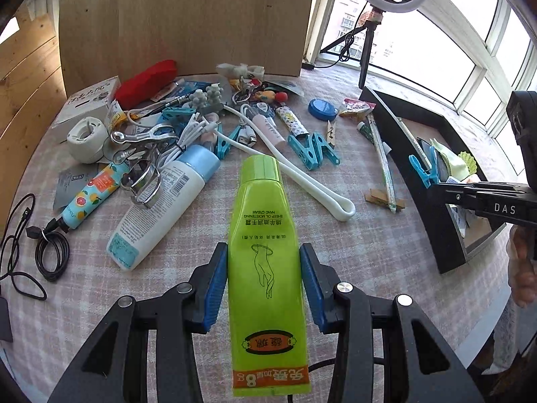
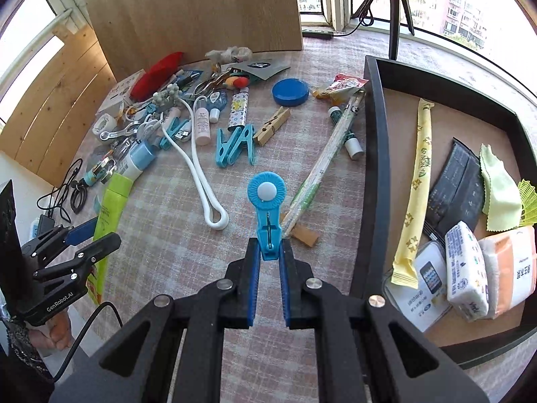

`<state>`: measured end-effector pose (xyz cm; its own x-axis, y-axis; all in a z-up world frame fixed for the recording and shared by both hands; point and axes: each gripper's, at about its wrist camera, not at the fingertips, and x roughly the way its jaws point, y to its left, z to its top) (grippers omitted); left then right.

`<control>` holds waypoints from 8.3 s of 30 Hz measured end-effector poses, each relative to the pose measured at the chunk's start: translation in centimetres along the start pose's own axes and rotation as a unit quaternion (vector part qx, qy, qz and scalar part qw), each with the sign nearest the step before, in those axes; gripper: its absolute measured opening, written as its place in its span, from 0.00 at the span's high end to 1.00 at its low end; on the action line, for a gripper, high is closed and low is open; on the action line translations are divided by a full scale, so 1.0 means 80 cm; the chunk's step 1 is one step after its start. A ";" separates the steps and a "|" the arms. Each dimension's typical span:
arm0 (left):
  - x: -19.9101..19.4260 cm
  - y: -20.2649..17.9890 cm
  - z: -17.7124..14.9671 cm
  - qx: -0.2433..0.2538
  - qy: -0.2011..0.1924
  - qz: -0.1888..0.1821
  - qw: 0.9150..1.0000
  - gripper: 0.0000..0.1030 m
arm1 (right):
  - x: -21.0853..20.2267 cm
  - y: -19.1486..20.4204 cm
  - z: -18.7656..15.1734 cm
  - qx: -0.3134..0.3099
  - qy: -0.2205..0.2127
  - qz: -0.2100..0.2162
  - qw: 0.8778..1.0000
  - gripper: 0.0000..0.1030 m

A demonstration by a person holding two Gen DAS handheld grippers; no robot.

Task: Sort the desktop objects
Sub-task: 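Carry the green tube and blue clip into the tray and open both grippers, then grasp the white lotion bottle with blue cap with the left gripper, then carry the lotion bottle into the tray and open the left gripper, then grasp the steel clamp with the left gripper while the right grasps the white cable massager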

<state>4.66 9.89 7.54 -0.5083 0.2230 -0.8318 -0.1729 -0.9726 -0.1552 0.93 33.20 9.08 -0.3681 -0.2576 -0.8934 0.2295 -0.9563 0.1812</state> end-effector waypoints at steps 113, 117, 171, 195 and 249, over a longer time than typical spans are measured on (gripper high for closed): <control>0.065 0.112 -0.007 0.082 0.017 0.014 0.996 0.56 | 0.179 0.231 0.135 -0.126 0.081 0.113 0.982 0.62; 0.063 0.105 -0.014 0.089 0.012 0.009 0.996 0.57 | 0.177 0.237 0.132 -0.133 0.082 0.105 0.982 0.62; 0.057 -0.349 0.078 0.185 -0.043 -0.062 0.980 0.56 | -0.065 -0.209 0.099 0.083 -0.015 0.078 0.993 0.57; 0.043 -0.312 0.065 0.142 -0.032 -0.007 0.989 0.47 | -0.080 -0.208 0.071 0.042 -0.043 0.058 0.997 0.51; 0.083 0.124 0.037 -0.144 0.035 0.136 0.980 0.59 | 0.170 0.158 0.118 -0.221 0.065 0.038 0.972 0.77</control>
<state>-2.91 1.94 2.04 -0.4416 -0.0424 -0.8962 0.2117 -0.9756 -0.0582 -9.70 16.28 3.13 -0.2241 -0.2774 -0.9342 0.6264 -0.7754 0.0801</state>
